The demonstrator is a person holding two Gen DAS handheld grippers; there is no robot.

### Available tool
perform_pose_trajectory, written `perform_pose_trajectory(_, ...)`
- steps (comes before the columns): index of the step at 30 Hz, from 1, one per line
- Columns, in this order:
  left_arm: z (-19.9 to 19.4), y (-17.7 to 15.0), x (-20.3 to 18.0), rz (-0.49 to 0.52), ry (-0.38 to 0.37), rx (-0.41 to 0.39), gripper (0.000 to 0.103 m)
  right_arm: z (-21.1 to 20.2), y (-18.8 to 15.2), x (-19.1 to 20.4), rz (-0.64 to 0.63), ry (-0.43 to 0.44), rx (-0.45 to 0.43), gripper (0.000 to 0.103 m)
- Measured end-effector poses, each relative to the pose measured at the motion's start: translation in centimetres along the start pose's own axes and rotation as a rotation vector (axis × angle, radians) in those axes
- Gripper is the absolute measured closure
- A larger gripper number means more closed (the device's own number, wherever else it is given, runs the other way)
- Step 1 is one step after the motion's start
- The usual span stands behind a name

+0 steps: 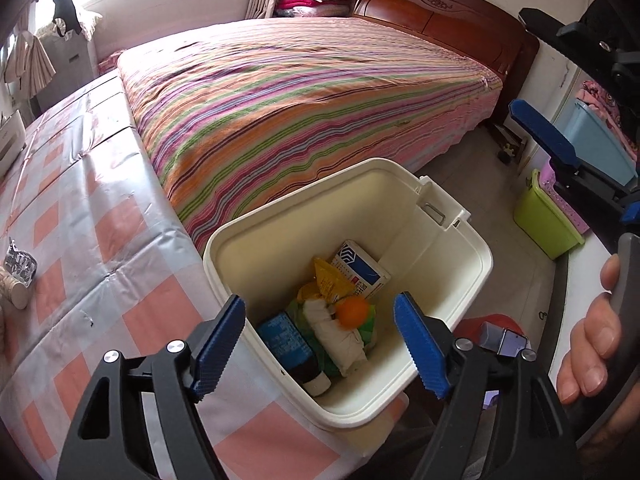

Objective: Collect trash
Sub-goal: 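Return both open tools over the table toward the plush toy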

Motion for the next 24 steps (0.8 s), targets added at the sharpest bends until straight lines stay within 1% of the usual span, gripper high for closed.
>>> perform_pose_trajectory(5,-0.9,-1.1,1.6,-0.033,0.019,-0.018,0.028,0.8,-0.2,0.5,0.002,0.002,0.01,0.012)
perform_pose_trajectory(8,-1.2,-2.1,3.3,-0.065,0.033,-0.018,0.028,1.7,-0.6,1.2,-0.003,0.01,0.029,0.011)
perform_pose_trajectory(10,-1.5,-2.8,4.7,-0.104,0.043,-0.022,0.027,2.4,-1.0,2.0,-0.011,0.018,0.042,0.009)
perform_pose_trajectory(13,-2.3,-4.1,7.2,-0.17,0.047,-0.04,0.027,3.7,-1.6,3.5,-0.04,0.026,0.068,0.008)
perform_pose_trajectory(17,-3.9,-6.2,11.5,-0.261,0.07,-0.079,0.027,5.9,-2.9,6.4,-0.105,0.045,0.118,0.008)
perform_pose_trajectory(21,-5.1,-9.0,16.8,-0.405,0.067,-0.117,0.027,8.6,-4.7,10.5,-0.188,0.073,0.171,0.008)
perform_pose_trajectory(24,-5.8,-11.4,20.8,-0.508,0.086,-0.139,0.027,10.6,-6.3,13.5,-0.255,0.101,0.22,0.008)
Point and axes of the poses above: each gripper's, at about its wrist camera, not at the fingertips, and z roughly the way its jaws point, x to its left, y to its top, the point moved 8 cm from there along z, roughly the way its jaws point, and after that the axes turned 15 degrees about x, right-handed, at the moved point
